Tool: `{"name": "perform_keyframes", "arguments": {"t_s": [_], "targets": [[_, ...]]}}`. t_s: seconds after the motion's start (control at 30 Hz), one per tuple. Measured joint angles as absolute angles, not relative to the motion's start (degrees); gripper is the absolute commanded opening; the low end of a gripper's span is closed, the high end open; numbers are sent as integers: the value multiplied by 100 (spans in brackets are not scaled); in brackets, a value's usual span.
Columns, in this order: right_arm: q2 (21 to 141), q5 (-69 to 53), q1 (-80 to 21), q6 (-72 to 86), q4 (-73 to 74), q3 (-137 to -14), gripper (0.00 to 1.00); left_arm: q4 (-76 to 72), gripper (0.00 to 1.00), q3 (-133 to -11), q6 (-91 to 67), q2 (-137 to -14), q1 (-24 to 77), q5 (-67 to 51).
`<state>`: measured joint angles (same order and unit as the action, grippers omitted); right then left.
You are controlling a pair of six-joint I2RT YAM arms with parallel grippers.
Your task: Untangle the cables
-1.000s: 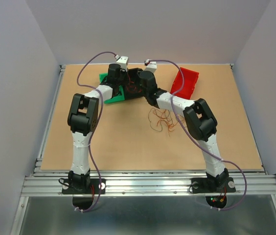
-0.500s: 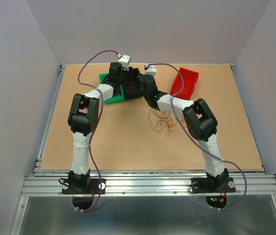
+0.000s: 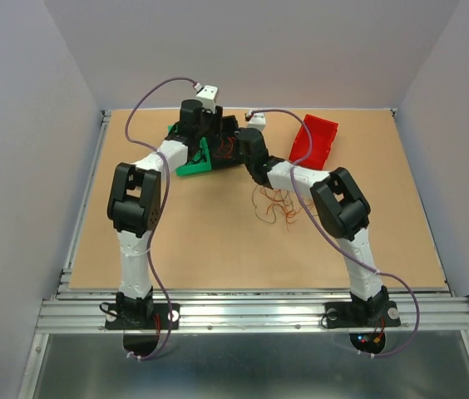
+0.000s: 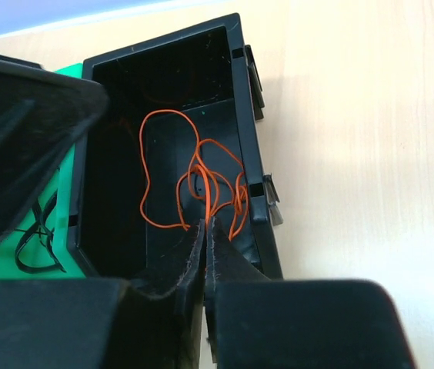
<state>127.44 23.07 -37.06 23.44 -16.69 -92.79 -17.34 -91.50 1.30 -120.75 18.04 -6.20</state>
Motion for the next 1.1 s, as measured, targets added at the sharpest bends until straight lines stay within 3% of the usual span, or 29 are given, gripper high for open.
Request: {"name": "perform_keyframes", "arguments": {"t_s": [0.27, 0.63, 1.1], "targets": [[12827, 2259, -3671, 2338, -1625, -9450, 0, -1835, 59, -8711, 158, -11483, 1793, -598], [14682, 1964, -3601, 2357, -309, -12440, 1, -2342, 59, -7730, 224, -10632, 1761, -674], [15122, 1892, -3597, 2182, 1245, -13222, 2, -2565, 59, -7290, 276, -10591, 1715, -711]]}}
